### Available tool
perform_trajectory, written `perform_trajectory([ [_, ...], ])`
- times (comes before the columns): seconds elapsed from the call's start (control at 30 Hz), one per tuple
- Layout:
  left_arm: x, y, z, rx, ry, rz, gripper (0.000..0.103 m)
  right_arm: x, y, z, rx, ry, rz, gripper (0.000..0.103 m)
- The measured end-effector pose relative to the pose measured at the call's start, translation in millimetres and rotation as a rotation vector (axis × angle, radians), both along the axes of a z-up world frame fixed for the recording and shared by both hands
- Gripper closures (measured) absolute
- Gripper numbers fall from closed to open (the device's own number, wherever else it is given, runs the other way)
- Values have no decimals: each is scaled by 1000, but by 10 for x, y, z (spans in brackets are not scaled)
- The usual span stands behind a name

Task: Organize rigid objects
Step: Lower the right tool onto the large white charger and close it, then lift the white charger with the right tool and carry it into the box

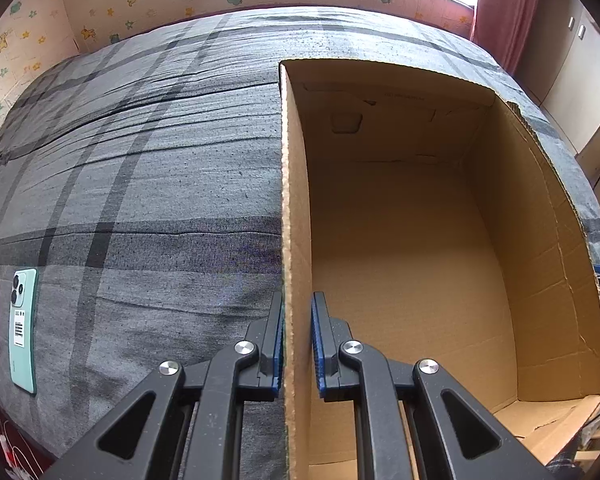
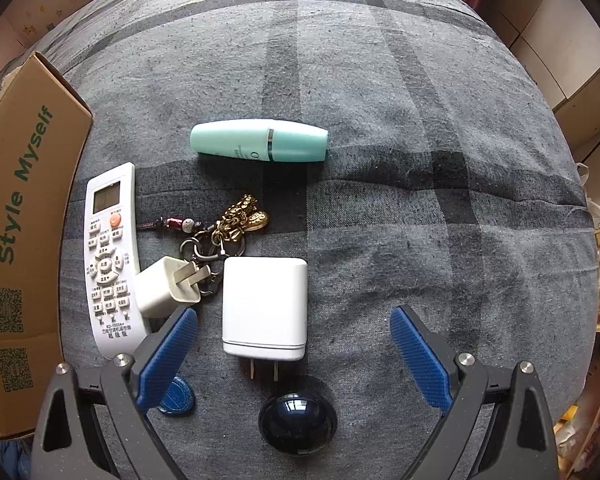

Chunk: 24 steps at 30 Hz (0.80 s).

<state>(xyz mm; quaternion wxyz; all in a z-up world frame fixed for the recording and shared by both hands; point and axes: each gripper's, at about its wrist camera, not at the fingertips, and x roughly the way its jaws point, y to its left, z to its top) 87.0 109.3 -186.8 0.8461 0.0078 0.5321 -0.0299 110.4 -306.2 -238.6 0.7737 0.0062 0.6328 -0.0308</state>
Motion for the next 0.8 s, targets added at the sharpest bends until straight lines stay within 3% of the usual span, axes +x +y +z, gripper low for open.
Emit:
perform_trajectory([
  [0.17, 3, 4, -15, -5, 2, 4, 90, 84, 28, -85, 13, 17, 10, 29],
  [0.23, 7, 9, -23, -10, 5, 8, 90, 118, 28, -104, 25, 14, 6, 50],
  [0.3, 12, 17, -30, -14, 10, 13, 90, 137, 47, -117, 24, 18, 9, 57],
  [0.43, 21, 37, -37, -19, 14, 16, 90, 146, 155, -140, 23, 16, 32, 57],
  [0.6, 13, 25, -49, -9, 7, 14, 90, 177, 66, -124, 73, 14, -33, 57],
  [0.8, 12, 14, -63, -8, 20, 12, 90, 150, 158, -30, 43, -6, -13, 57],
])
